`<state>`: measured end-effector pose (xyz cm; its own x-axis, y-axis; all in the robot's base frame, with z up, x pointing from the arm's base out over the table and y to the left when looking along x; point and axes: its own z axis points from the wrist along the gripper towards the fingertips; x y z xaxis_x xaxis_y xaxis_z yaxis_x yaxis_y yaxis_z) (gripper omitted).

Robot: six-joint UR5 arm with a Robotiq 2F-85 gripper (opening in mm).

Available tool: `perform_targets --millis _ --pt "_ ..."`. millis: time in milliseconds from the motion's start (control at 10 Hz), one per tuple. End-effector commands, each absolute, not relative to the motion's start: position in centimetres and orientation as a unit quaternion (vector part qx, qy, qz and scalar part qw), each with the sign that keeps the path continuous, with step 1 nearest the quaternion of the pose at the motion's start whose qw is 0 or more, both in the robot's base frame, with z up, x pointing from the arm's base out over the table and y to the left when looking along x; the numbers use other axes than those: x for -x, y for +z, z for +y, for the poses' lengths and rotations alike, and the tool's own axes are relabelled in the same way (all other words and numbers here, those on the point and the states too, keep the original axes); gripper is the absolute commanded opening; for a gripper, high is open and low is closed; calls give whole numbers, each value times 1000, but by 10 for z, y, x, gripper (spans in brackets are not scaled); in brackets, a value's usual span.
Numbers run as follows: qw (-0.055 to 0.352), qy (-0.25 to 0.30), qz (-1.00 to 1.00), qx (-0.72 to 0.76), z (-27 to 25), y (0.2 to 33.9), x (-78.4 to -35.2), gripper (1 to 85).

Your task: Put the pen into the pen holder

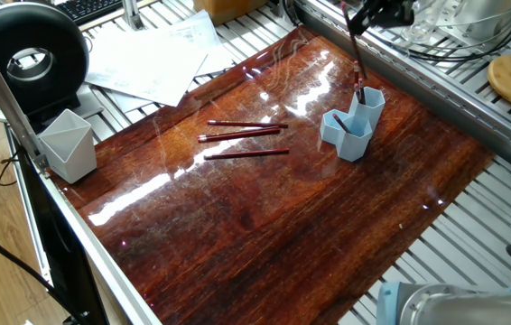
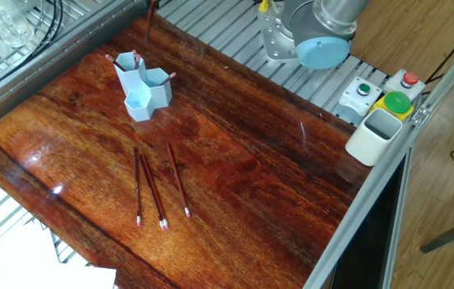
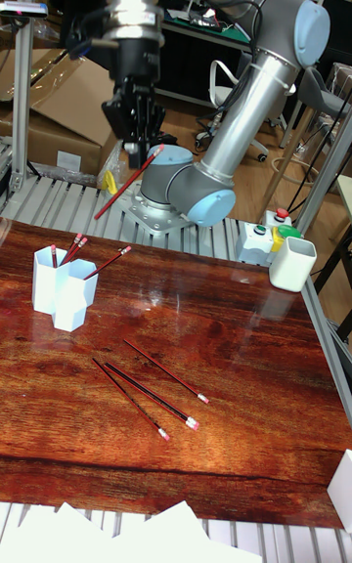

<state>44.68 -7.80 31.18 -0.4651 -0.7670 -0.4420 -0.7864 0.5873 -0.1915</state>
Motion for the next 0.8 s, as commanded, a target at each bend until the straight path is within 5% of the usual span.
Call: perform_targets --millis 0,700 --pt "277 21 843 461 -76 296 -456 10" --pt "275 49 847 453 -68 283 -449 10"
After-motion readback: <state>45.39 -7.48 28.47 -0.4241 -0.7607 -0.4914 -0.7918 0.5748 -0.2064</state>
